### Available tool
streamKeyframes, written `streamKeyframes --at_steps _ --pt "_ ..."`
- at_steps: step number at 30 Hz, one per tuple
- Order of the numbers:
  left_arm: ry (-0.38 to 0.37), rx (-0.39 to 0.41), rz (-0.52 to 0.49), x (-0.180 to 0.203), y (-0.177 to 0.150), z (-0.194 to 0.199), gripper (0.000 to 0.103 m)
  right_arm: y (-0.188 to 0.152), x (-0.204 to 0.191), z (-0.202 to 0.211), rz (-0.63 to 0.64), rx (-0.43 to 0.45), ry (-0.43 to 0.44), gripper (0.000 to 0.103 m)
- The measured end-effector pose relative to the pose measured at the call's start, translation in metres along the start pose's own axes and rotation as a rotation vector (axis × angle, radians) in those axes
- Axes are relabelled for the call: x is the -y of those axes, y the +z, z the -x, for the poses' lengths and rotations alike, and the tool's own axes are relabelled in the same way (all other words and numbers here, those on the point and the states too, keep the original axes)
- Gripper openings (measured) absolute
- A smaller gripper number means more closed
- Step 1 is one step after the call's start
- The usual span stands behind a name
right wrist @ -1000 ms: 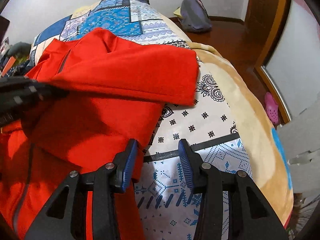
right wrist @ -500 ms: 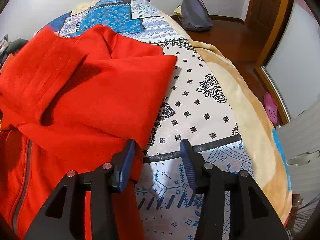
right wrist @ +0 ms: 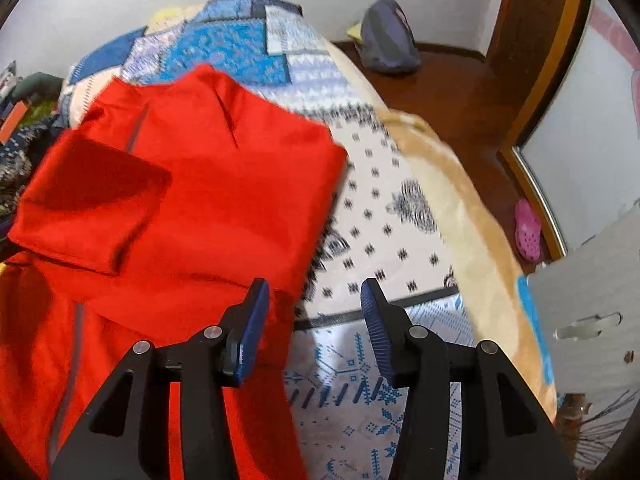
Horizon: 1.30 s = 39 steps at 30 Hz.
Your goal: Fold large clothes
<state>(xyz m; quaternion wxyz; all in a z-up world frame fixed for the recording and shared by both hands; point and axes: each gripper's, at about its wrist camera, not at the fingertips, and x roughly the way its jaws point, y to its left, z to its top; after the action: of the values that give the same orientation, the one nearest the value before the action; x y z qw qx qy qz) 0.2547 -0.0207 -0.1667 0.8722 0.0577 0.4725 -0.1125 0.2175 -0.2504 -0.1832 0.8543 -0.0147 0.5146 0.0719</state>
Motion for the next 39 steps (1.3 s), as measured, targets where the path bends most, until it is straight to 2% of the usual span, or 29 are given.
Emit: streamKeyframes --at_steps 5,8,10,16,21,22,24,28,32,39 --pt "-0.092 0.036 -0.099 0.034 0.016 0.006 0.051 0.006 -0.017 0.01 0.039 0.032 0.036 0.044" --pt "-0.083 -0.002 -0.182 0.058 0.022 -0.014 0.051 0.004 -0.028 0.008 0.074 0.028 0.048 0.044" --pt "-0.077 -0.057 -0.234 0.074 0.021 -0.033 0.051 0.002 -0.031 0.004 0.09 0.02 0.047 0.044" --pt "-0.164 -0.216 -0.254 0.092 0.024 -0.079 0.051 -0.006 -0.036 -0.01 0.097 -0.022 0.04 0.044" --pt "-0.186 -0.244 -0.228 0.091 0.027 -0.094 0.051 -0.01 -0.032 -0.024 0.075 -0.064 0.049 0.044" --pt "-0.204 -0.237 -0.223 0.091 0.028 -0.095 0.05 -0.01 -0.031 -0.027 0.07 -0.072 0.054 0.044" --pt "-0.252 -0.221 -0.243 0.092 0.028 -0.096 0.012 -0.012 -0.03 -0.03 0.066 -0.079 0.059 0.044" --pt "-0.263 -0.183 -0.198 0.079 0.03 -0.091 0.009 -0.011 -0.028 -0.029 0.056 -0.074 0.064 0.044" --pt "-0.24 -0.097 -0.1 0.049 0.042 -0.063 0.009 -0.007 -0.027 -0.025 0.055 -0.059 0.055 0.044" --pt "-0.182 0.128 0.103 -0.031 0.057 0.025 0.008 0.011 -0.035 -0.009 0.07 -0.001 0.059 0.044"
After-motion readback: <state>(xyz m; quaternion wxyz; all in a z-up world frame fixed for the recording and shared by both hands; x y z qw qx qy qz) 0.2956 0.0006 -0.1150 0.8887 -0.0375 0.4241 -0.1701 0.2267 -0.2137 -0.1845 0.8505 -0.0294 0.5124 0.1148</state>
